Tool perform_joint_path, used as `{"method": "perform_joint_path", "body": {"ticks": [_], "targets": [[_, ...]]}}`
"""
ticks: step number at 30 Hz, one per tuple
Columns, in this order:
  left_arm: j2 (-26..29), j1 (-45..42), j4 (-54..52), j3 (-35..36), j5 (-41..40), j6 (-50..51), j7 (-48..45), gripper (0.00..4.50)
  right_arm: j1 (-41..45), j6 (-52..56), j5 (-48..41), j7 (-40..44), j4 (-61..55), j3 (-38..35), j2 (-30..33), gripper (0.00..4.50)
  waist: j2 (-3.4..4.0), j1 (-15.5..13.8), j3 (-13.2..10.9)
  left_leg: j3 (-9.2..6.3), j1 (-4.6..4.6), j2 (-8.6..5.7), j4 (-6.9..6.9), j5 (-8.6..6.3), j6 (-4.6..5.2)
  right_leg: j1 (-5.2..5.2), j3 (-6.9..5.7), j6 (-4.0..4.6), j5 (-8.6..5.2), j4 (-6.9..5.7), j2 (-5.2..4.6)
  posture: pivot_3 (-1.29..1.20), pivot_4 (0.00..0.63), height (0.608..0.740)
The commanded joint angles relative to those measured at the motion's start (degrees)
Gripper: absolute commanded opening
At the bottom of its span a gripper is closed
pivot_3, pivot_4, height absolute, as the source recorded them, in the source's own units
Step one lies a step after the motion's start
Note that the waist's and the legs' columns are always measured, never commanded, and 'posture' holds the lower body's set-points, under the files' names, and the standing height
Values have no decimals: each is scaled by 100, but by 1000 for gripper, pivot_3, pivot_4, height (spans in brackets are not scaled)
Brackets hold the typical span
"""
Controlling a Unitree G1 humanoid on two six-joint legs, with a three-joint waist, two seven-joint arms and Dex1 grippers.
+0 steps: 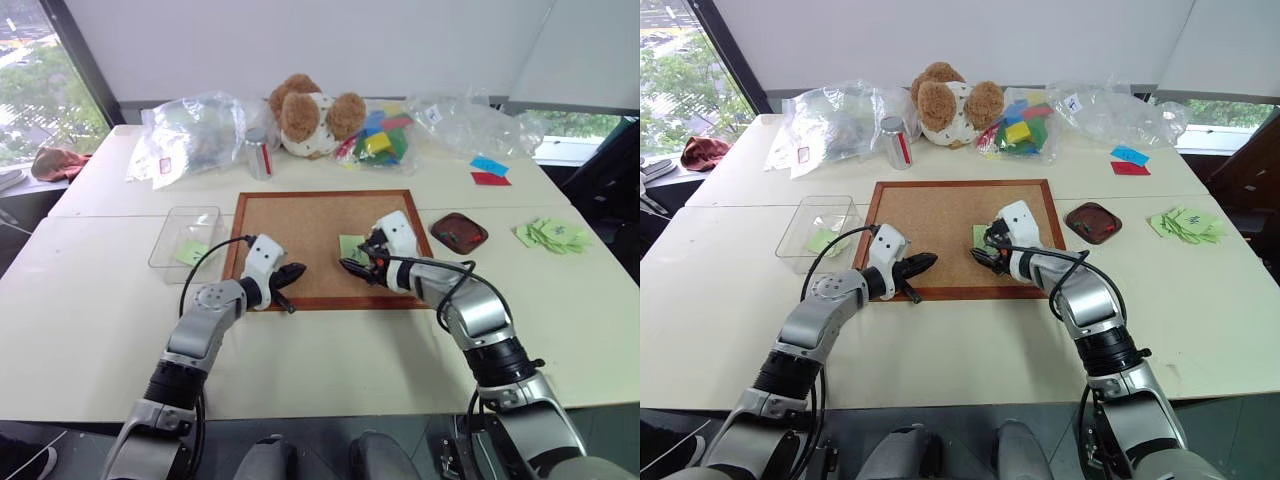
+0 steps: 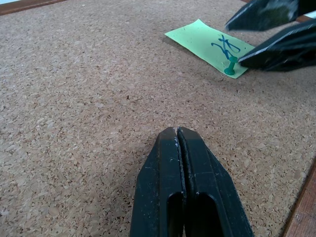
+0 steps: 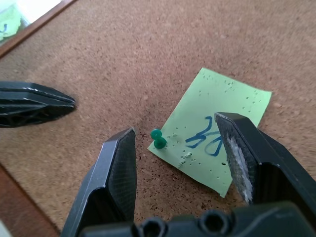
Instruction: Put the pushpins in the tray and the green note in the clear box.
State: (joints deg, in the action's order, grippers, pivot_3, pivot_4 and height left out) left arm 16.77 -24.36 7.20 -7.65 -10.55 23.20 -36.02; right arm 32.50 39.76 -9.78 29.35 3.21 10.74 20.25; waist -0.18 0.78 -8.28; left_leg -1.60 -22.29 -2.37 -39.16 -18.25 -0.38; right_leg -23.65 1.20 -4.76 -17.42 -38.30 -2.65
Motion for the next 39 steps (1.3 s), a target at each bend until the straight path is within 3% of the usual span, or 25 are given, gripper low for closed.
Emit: {"method": "perform_joint_path", "body": {"ticks": [1,8,11,15,34,39], "targets": [[12,199,69,-122,85,164,-5,0,126,-228,83,58,24,19,-65,2752,0,0,0,0,0,0,0,0,0,0,0,0,0,0,0,0,150,740],[23,253,-15,-116,82,199,9,0,115,-312,176,126,55,42,-98,2752,0,2,0,0,0,0,1,0,0,0,0,0,0,2,0,0,150,740],[27,255,-15,-109,83,200,7,0,105,-331,198,140,36,35,-105,2028,0,1,0,0,0,0,1,0,0,0,0,0,0,2,0,0,150,740],[25,248,4,-107,87,193,8,0,136,-326,194,162,-2,11,-109,102,0,1,0,0,0,0,1,0,0,0,0,0,0,2,0,0,150,740],[-26,244,119,-143,96,198,9,0,404,522,-119,216,-1048,-427,194,43,0,-2,0,-1,0,0,2,0,0,1,0,0,0,5,0,0,150,740],[-203,-114,90,304,-355,485,43,0,344,752,-186,362,-1529,-417,426,43,0,-28,0,-1,0,0,1,-1,2,4,0,0,0,7,-1,0,150,740]]}}
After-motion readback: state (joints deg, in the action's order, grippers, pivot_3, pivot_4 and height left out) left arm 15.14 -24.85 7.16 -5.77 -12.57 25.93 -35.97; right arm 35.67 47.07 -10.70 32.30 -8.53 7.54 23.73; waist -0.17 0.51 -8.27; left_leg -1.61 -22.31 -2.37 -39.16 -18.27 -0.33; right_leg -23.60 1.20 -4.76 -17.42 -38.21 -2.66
